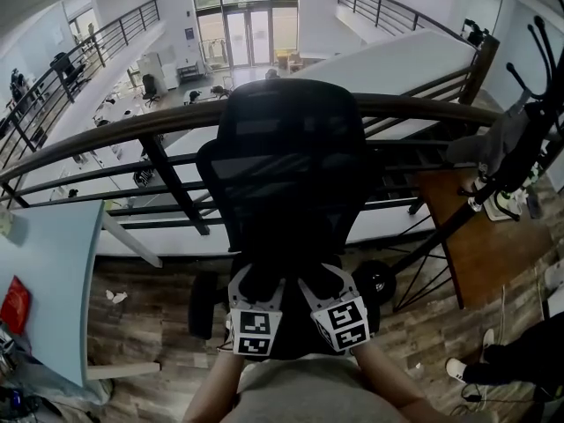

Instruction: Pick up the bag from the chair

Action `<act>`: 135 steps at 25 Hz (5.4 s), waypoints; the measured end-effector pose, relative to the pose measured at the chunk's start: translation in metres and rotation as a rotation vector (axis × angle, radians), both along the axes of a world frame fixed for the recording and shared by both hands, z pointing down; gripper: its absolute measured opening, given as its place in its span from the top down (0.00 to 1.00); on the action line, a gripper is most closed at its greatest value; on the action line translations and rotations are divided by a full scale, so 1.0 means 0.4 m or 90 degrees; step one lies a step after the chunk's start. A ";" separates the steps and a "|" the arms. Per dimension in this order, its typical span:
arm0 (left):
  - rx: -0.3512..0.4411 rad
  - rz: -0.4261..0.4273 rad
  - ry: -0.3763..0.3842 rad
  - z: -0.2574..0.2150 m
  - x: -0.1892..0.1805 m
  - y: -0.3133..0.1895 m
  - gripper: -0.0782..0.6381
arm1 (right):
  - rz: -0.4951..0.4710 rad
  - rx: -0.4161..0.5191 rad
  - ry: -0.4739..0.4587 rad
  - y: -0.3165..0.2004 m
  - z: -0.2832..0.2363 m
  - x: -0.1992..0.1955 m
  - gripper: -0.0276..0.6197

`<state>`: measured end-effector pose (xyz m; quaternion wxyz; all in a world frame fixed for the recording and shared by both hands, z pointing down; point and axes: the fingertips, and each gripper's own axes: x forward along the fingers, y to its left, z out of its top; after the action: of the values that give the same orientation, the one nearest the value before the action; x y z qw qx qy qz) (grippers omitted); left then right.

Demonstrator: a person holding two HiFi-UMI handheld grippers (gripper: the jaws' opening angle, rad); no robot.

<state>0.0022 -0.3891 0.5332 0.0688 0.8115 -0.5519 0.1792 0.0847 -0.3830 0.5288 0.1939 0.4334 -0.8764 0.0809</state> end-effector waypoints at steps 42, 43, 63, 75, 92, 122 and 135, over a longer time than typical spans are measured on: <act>0.052 -0.073 0.121 -0.100 -0.013 -0.166 0.88 | -0.013 0.000 -0.122 -0.183 -0.091 -0.103 0.93; 0.051 -0.073 0.126 -0.102 -0.014 -0.164 0.88 | -0.011 -0.001 -0.123 -0.180 -0.091 -0.103 0.93; 0.034 -0.050 0.201 -0.149 0.006 -0.017 0.88 | -0.018 0.000 -0.143 -0.029 -0.135 -0.109 0.95; 0.038 -0.036 0.216 -0.205 0.000 0.104 0.88 | -0.007 0.007 -0.147 0.117 -0.186 -0.119 0.95; 0.047 -0.011 0.234 -0.260 0.004 0.400 0.88 | 0.006 0.028 -0.159 0.398 -0.247 -0.118 0.95; 0.051 -0.054 0.253 -0.272 -0.078 0.874 0.88 | -0.074 0.026 -0.151 0.847 -0.260 -0.209 0.95; 0.057 -0.066 0.251 -0.269 -0.081 0.952 0.88 | -0.091 0.030 -0.150 0.921 -0.259 -0.214 0.95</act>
<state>-0.0304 -0.0082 0.4254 0.1485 0.8037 -0.5760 -0.0111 -0.0010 -0.0146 0.4251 0.0846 0.3617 -0.9234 0.0967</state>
